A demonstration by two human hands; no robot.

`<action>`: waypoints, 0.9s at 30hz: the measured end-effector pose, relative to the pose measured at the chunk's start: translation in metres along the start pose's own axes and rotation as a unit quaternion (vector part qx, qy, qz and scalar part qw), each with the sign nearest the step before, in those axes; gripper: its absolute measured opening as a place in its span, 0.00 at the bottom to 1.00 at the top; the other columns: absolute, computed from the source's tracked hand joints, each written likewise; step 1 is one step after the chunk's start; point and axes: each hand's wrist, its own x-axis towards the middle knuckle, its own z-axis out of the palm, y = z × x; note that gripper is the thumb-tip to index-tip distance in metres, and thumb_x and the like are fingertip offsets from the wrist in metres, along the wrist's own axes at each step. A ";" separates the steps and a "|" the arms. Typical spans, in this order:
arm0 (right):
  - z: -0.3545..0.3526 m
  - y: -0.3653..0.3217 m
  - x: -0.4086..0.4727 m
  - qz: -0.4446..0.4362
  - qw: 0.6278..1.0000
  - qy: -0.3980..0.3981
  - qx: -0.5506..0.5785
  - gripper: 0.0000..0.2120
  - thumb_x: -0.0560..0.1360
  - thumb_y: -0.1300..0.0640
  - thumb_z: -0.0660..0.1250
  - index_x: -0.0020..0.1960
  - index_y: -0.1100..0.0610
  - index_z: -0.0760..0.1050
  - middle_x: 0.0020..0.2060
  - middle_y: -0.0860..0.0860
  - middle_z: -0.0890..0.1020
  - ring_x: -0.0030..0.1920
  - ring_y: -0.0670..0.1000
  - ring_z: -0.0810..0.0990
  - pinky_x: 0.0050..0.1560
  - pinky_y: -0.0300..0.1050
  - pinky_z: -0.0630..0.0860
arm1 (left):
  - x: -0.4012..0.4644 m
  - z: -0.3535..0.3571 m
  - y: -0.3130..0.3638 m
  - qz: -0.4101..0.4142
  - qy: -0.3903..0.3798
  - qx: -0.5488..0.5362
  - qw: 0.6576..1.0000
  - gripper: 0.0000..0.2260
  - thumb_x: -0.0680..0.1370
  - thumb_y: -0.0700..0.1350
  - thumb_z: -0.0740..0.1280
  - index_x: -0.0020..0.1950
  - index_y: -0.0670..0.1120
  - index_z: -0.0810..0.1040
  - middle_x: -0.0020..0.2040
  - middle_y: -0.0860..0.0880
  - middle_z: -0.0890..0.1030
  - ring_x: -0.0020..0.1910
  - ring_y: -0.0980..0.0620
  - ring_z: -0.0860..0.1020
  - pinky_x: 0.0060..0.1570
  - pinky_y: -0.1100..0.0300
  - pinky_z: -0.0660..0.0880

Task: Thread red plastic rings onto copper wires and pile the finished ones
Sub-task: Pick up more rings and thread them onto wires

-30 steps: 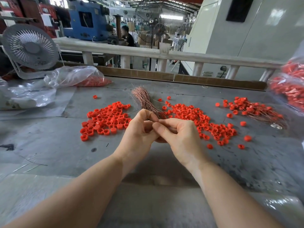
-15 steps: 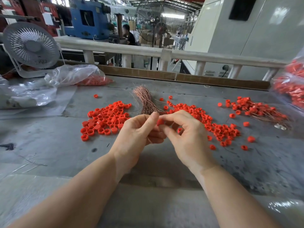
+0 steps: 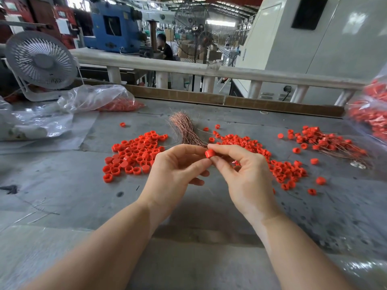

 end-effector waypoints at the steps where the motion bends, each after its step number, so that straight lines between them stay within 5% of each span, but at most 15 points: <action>1: 0.000 0.000 0.000 -0.001 1.000 -0.004 0.002 0.10 0.73 0.64 0.69 0.53 0.56 0.82 0.44 0.43 0.82 0.48 0.36 0.78 0.48 0.26 0.70 | 0.000 0.000 0.000 0.009 0.004 0.011 1.000 0.06 0.70 0.37 0.70 0.45 0.44 0.81 0.35 0.48 0.83 0.32 0.55 0.80 0.31 0.64 0.77; 13: -0.001 -0.006 0.001 0.071 0.993 -0.043 0.089 0.09 0.74 0.62 0.67 0.48 0.48 0.80 0.39 0.39 0.82 0.40 0.36 0.79 0.37 0.26 0.70 | 0.002 0.000 -0.002 0.058 0.030 0.116 0.991 0.08 0.72 0.35 0.69 0.40 0.48 0.80 0.29 0.54 0.80 0.25 0.58 0.75 0.24 0.65 0.74; 27: -0.003 -0.008 0.000 0.059 0.991 -0.049 0.107 0.11 0.74 0.63 0.67 0.41 0.47 0.80 0.31 0.38 0.80 0.29 0.40 0.73 0.30 0.31 0.70 | 0.000 0.001 -0.002 0.086 0.011 0.144 0.986 0.09 0.72 0.33 0.69 0.37 0.45 0.76 0.28 0.51 0.77 0.25 0.57 0.74 0.26 0.65 0.73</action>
